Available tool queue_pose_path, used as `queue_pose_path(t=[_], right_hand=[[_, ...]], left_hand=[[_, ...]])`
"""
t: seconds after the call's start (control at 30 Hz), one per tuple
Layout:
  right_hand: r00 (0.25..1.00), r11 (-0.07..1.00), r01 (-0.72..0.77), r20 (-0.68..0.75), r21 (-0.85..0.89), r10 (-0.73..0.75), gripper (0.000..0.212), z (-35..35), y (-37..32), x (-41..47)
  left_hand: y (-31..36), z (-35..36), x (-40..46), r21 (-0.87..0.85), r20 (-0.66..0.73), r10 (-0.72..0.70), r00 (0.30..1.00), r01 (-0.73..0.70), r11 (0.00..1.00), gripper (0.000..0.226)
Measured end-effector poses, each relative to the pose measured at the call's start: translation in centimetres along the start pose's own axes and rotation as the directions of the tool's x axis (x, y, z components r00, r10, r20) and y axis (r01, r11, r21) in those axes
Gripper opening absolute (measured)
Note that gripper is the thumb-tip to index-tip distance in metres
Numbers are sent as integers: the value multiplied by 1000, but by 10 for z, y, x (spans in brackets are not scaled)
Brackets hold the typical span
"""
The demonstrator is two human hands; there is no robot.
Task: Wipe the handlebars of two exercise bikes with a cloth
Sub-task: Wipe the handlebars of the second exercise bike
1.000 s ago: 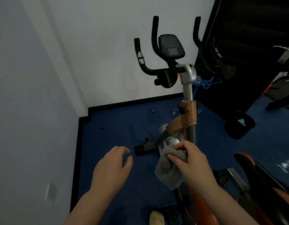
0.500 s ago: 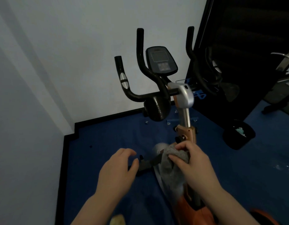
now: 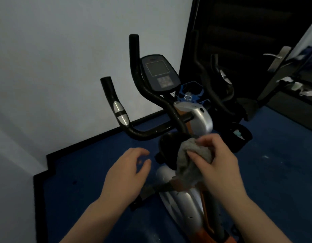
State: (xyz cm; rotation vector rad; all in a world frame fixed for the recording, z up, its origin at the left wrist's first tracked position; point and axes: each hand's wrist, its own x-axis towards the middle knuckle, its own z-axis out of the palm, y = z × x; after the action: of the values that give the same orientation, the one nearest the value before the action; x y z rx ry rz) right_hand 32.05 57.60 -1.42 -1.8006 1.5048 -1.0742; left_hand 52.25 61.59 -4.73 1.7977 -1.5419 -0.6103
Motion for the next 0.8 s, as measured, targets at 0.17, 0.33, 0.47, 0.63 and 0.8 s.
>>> queue_pose_path(t=[0.17,0.33,0.47,0.63,0.8], right_hand=[[974,966,174,176,-190,-141,15,28,-9,28],[962,994,102,249,45,-110,8,30,9,13],[964,989,87,239,122,-114,21,18,9,26],[944,981,149,278,123,-178,20,37,5,21],[899,981,165,393,102,-192,21,13,15,27]], left_hand=[[9,22,14,-304,65,-48,997,66,951,20],[5,27,19,-325,23,-91,996,94,941,22],[13,32,16,-352,-29,-109,994,92,932,22],[16,39,15,-369,-114,-127,985,76,926,25],[19,46,12,-351,-155,-136,979,74,933,25]])
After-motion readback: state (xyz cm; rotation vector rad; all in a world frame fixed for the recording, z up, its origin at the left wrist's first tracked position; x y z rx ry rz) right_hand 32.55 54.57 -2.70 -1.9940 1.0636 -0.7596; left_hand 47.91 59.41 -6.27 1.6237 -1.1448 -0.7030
